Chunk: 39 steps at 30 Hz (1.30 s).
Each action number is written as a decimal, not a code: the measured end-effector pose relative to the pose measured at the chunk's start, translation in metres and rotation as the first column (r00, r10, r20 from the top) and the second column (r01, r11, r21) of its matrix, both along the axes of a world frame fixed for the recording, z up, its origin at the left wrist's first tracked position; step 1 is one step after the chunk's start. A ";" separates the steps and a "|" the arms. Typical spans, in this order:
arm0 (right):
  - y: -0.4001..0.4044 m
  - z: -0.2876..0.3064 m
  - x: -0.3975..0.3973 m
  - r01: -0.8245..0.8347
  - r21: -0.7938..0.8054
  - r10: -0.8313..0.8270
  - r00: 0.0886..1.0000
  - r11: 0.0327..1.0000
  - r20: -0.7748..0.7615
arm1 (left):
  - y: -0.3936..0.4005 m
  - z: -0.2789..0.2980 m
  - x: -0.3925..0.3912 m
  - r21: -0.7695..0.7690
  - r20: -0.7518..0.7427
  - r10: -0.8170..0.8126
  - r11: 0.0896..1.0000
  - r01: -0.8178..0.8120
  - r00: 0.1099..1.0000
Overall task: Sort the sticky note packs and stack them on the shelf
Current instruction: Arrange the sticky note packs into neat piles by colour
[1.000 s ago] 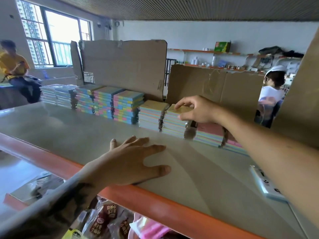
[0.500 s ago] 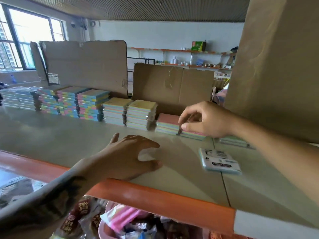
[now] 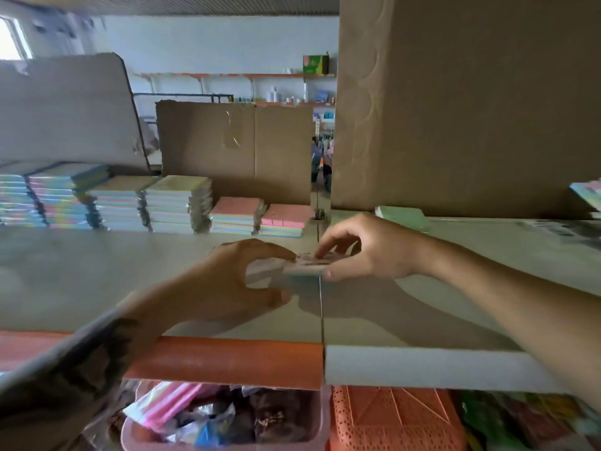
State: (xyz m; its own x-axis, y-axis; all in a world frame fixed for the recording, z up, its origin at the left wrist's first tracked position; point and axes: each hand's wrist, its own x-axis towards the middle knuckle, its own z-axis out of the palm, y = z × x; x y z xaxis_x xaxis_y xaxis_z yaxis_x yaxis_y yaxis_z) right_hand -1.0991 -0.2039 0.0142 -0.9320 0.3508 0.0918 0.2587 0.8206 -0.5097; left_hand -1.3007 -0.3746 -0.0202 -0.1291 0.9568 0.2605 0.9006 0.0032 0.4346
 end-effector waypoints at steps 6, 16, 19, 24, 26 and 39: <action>-0.009 0.000 -0.006 -0.067 -0.213 0.016 0.973 0.975 -0.231 | 0.000 -0.001 -0.003 0.236 0.086 0.057 0.969 -0.076 0.995; -0.028 -0.017 -0.009 -0.004 -0.230 -0.067 0.952 0.973 -0.299 | 0.000 -0.006 0.000 0.189 0.509 -0.102 0.982 0.005 0.855; -0.031 -0.020 -0.010 0.018 -0.281 -0.110 0.943 0.960 -0.314 | -0.001 -0.006 0.002 0.191 0.536 -0.097 0.982 -0.008 0.839; -0.033 -0.022 -0.012 0.049 -0.339 -0.164 0.934 0.940 -0.318 | -0.002 -0.006 -0.001 0.177 0.439 -0.040 0.983 -0.043 0.897; -0.031 -0.024 -0.013 0.070 -0.256 -0.155 0.932 0.964 -0.327 | -0.001 -0.005 -0.003 0.185 0.431 -0.028 0.981 -0.058 0.902; -0.054 -0.004 -0.052 -0.013 0.226 0.089 0.940 0.974 -0.328 | -0.028 0.008 -0.038 0.140 0.593 0.021 0.982 -0.129 0.805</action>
State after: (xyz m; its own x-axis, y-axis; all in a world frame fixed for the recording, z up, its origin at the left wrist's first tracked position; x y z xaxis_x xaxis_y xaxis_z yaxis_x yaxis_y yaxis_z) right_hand -1.1507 -0.2579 0.0104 -0.8498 0.2399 0.4694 0.0594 0.9283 -0.3669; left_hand -1.3386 -0.4030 -0.0123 -0.3784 0.8872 0.2641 0.4726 -0.0602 0.8792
